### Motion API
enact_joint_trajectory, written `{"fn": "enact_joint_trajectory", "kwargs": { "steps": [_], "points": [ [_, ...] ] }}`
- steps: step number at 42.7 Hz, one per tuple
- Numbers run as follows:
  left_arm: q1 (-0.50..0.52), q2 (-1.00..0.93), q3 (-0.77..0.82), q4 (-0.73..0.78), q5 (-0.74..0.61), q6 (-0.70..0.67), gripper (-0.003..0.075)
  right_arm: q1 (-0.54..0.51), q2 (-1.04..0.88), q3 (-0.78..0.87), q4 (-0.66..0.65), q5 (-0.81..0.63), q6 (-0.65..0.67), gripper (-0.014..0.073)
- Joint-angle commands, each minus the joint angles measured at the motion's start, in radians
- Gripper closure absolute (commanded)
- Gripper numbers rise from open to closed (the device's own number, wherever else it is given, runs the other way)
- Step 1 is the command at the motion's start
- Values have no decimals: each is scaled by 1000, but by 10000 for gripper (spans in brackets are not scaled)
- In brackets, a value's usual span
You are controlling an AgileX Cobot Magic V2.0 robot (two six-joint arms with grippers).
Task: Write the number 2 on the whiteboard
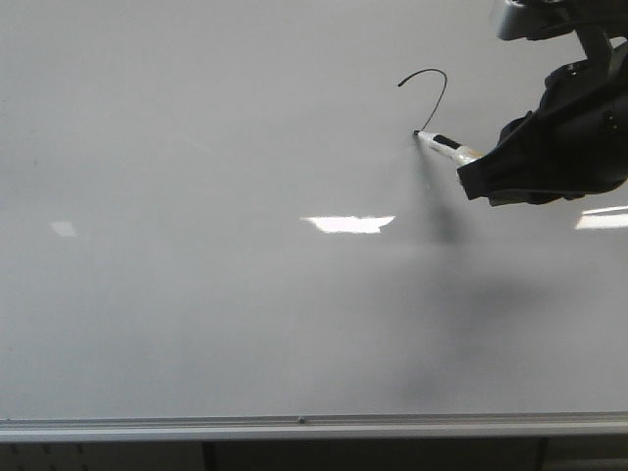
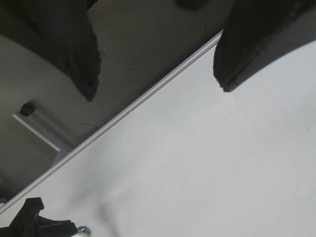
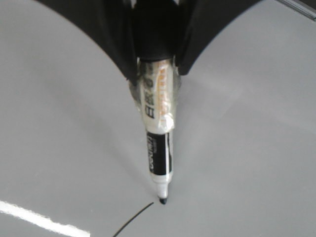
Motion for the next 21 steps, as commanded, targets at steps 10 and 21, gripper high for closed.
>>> {"fn": "enact_joint_trajectory", "kwargs": {
  "steps": [10, 21],
  "points": [
    [2, -4, -25, -20, -73, -9, 241, -18, -28, -30, -2, -50, -10, 662],
    [2, -4, -25, -20, -73, -9, 241, -132, -29, -30, 2, 20, -5, 662]
  ]
}}
